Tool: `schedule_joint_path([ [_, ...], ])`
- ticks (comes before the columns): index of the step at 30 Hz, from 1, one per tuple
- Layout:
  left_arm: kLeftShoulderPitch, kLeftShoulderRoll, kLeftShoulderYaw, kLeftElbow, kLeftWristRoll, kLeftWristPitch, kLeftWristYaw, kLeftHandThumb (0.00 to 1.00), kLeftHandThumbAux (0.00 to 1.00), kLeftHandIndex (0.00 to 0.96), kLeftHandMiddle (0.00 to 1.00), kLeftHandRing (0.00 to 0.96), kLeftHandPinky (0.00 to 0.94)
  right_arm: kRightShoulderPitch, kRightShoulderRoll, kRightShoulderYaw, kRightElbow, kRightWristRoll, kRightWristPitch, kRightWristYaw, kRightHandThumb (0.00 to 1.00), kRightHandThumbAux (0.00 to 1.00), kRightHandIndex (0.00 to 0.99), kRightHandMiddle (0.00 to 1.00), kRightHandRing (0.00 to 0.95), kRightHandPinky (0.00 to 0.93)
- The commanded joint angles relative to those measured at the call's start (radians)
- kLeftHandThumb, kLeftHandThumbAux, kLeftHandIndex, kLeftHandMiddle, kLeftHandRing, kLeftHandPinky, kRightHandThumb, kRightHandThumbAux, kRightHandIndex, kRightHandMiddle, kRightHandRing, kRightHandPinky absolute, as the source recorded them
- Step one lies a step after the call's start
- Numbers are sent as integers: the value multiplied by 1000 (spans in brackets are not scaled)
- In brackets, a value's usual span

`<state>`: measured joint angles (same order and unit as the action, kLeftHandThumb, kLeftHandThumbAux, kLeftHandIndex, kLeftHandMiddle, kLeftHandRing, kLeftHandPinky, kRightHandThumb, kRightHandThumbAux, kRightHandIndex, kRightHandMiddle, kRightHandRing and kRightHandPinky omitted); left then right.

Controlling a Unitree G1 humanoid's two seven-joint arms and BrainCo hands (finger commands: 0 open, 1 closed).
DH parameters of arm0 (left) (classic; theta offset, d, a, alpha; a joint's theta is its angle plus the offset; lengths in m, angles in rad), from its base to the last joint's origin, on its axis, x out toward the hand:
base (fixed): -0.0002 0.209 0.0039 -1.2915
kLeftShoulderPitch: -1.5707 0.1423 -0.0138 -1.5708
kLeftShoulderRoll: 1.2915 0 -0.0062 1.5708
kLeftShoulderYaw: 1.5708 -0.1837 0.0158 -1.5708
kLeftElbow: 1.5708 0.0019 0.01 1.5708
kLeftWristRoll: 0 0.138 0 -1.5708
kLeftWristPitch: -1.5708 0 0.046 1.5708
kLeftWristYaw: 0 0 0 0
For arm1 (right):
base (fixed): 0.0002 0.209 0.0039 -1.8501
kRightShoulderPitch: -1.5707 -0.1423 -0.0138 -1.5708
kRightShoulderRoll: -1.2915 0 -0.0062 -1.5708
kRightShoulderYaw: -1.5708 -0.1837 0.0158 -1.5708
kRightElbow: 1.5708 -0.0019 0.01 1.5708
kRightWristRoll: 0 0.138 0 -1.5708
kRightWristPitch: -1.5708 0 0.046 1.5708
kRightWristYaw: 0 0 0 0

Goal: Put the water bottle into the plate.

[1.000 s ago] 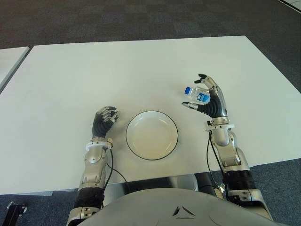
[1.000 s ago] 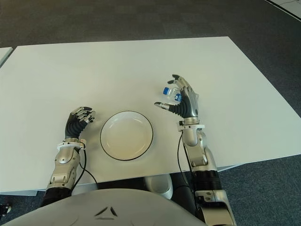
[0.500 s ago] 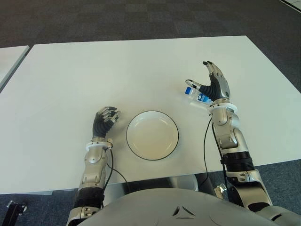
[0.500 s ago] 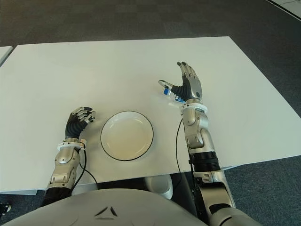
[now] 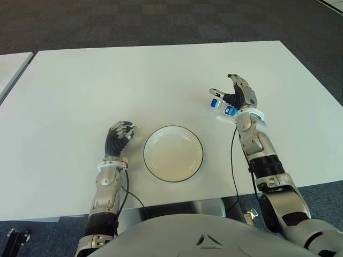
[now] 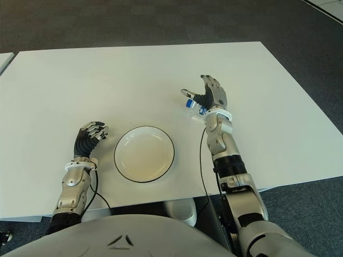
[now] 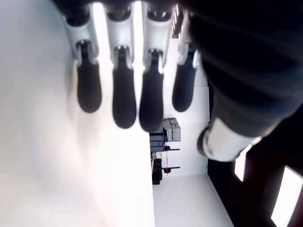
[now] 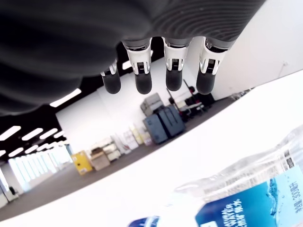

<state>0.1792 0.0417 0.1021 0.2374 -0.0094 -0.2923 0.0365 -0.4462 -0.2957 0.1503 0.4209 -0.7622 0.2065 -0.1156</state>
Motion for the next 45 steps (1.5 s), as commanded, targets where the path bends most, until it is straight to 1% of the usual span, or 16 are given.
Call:
schedule_joint_path([
  [1, 8, -4, -1, 7, -3, 16, -4, 706, 711, 433, 563, 540, 516, -129, -4, 47, 317, 37, -91, -29, 622, 232, 0, 0, 0, 0],
  [5, 12, -7, -3, 1, -7, 15, -6, 706, 711, 433, 562, 537, 513, -163, 1, 67, 413, 42, -110, -29, 599, 226, 0, 0, 0, 0],
  [8, 14, -9, -5, -3, -6, 8, -6, 706, 711, 433, 563, 540, 520, -197, 5, 92, 542, 39, -122, -21, 576, 224, 0, 0, 0, 0],
  [10, 15, -9, -5, -4, -6, 6, -6, 706, 711, 432, 564, 543, 526, -214, 5, 103, 600, 41, -131, -20, 565, 224, 0, 0, 0, 0],
  [16, 14, -10, -1, -2, -14, 7, -8, 706, 712, 432, 567, 549, 534, -240, 12, 127, 706, 55, -131, -24, 546, 241, 0, 0, 0, 0],
  [25, 9, -10, 3, 2, -26, 18, -10, 706, 711, 433, 566, 548, 530, -219, 41, 147, 759, 90, -75, -50, 581, 268, 0, 0, 0, 0],
  [30, 7, -10, 2, 5, -24, 14, -6, 707, 711, 433, 571, 553, 538, -200, 62, 161, 802, 97, -41, -77, 576, 286, 0, 0, 0, 0],
  [39, 6, -2, 0, 9, -9, 8, 1, 707, 711, 433, 578, 563, 546, -176, 65, 171, 857, 100, -21, -97, 566, 302, 0, 0, 0, 0],
  [45, 6, -2, 3, 8, -7, 9, 1, 706, 712, 433, 583, 569, 550, -158, 67, 182, 861, 101, 8, -108, 570, 318, 0, 0, 0, 0],
])
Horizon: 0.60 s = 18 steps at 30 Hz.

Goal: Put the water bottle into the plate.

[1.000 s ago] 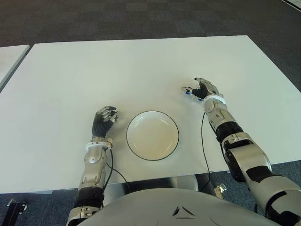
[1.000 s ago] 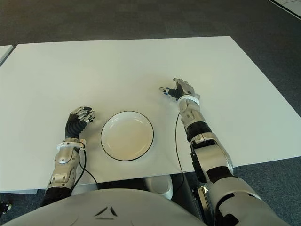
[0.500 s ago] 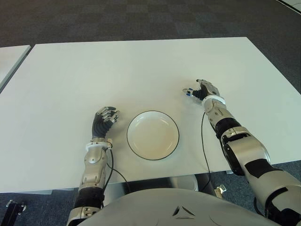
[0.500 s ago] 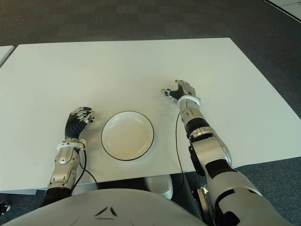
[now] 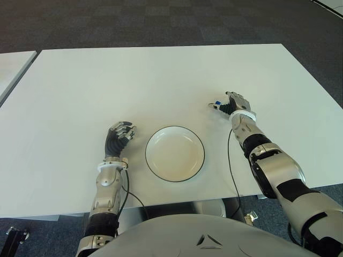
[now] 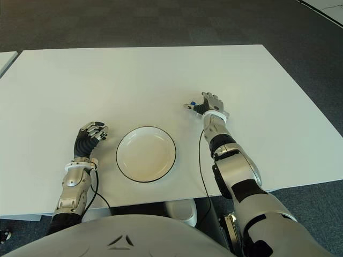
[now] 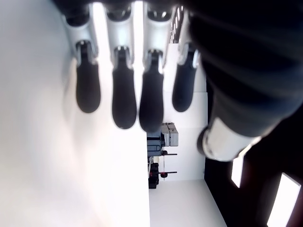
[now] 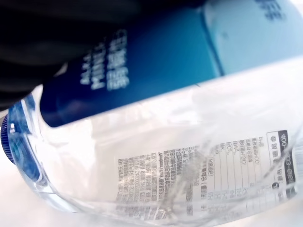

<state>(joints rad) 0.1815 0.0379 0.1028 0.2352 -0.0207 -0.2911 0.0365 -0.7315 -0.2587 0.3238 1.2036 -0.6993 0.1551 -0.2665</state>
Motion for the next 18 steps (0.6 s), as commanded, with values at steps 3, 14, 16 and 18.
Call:
schedule_joint_path([
  [3, 4, 2, 4, 11, 1, 7, -1, 706, 712, 433, 582, 570, 549, 142, 29, 8, 73, 44, 69, 33, 570, 326, 0, 0, 0, 0],
  [14, 0, -3, 10, 20, -16, -3, -11, 707, 711, 433, 585, 570, 551, 179, 26, -2, 39, 57, 91, -4, 576, 375, 0, 0, 0, 0],
  [16, 0, -3, 10, 21, -17, -5, -11, 707, 711, 433, 585, 570, 551, 186, 26, -3, 28, 57, 98, -7, 579, 381, 0, 0, 0, 0],
  [18, -1, -2, 10, 21, -19, -7, -12, 707, 711, 433, 586, 571, 554, 195, 27, -4, 14, 58, 113, -14, 581, 392, 0, 0, 0, 0],
])
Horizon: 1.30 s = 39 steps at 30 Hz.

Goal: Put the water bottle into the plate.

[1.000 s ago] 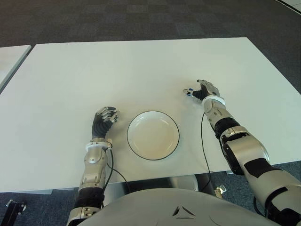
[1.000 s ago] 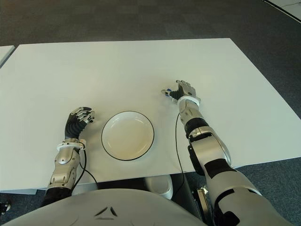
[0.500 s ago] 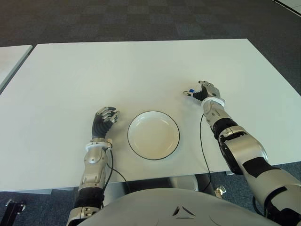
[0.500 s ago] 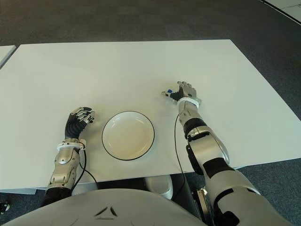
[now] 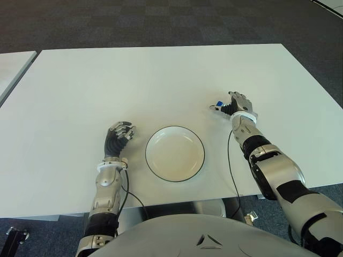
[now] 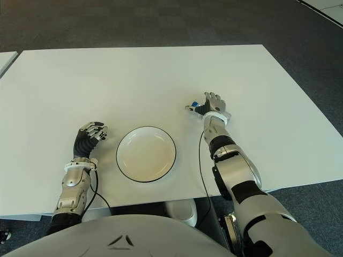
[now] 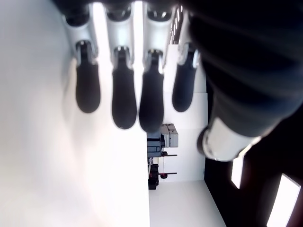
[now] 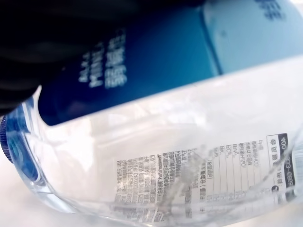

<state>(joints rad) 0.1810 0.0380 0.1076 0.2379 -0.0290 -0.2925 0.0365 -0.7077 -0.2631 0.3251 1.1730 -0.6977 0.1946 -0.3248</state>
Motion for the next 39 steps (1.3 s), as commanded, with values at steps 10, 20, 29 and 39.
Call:
schedule_joint_path([
  [10, -1, -1, 5, 19, -14, -13, -15, 707, 711, 433, 582, 566, 546, 219, 36, 0, -35, 50, 154, 34, 565, 432, 0, 0, 0, 0],
  [20, -1, 1, 3, 8, -2, -2, -5, 707, 712, 433, 581, 571, 560, 309, 91, 2, -127, 43, 280, -47, 564, 435, 0, 0, 0, 0],
  [29, 2, 1, 4, -2, -18, -1, -21, 707, 712, 432, 581, 573, 561, 322, 145, -2, -91, 46, 371, -113, 536, 425, 0, 0, 0, 0],
  [39, 2, 4, 7, 0, -27, -1, -23, 707, 711, 433, 577, 567, 557, 328, 150, -7, -68, 52, 375, -154, 484, 454, 17, 0, 0, 0],
])
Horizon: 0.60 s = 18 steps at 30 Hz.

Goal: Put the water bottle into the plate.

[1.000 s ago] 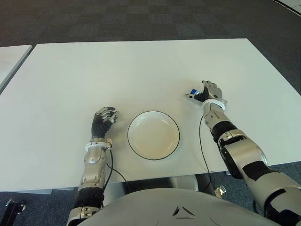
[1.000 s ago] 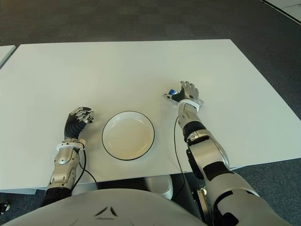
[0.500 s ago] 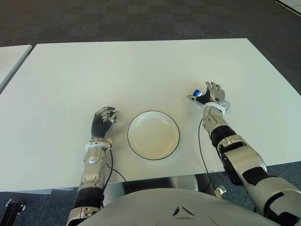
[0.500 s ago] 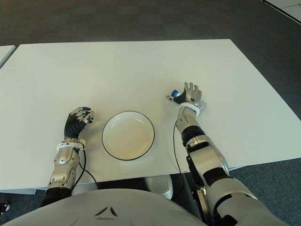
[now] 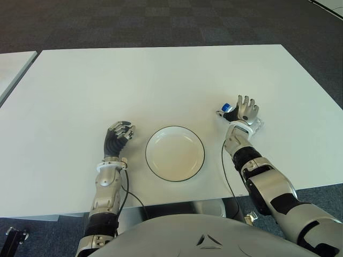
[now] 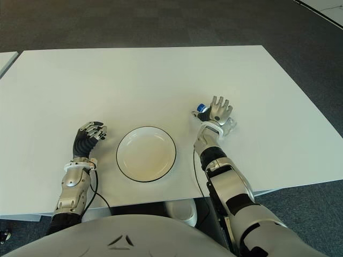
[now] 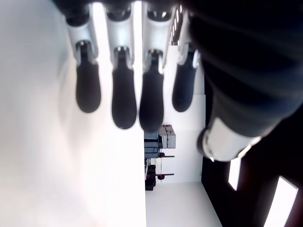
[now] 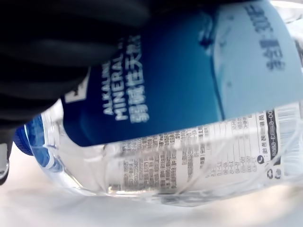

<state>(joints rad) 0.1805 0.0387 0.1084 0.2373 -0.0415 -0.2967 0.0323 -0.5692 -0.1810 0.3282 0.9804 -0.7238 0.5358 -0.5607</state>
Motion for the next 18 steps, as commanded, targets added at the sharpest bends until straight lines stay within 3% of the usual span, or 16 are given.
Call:
schedule_joint_path([
  [1, 2, 3, 6, 0, -16, 4, -20, 707, 711, 433, 577, 567, 559, 189, 68, -9, 126, 79, 34, 82, 480, 456, 20, 0, 0, 0],
  [17, 9, 2, 4, -9, -22, -7, -24, 707, 711, 432, 579, 573, 567, 187, 60, -16, 149, 95, -3, 118, 457, 472, 0, 0, 0, 3],
  [18, 9, 2, 4, -9, -22, -8, -24, 707, 712, 432, 580, 575, 571, 189, 60, -20, 146, 98, -7, 116, 455, 479, 0, 0, 0, 42],
])
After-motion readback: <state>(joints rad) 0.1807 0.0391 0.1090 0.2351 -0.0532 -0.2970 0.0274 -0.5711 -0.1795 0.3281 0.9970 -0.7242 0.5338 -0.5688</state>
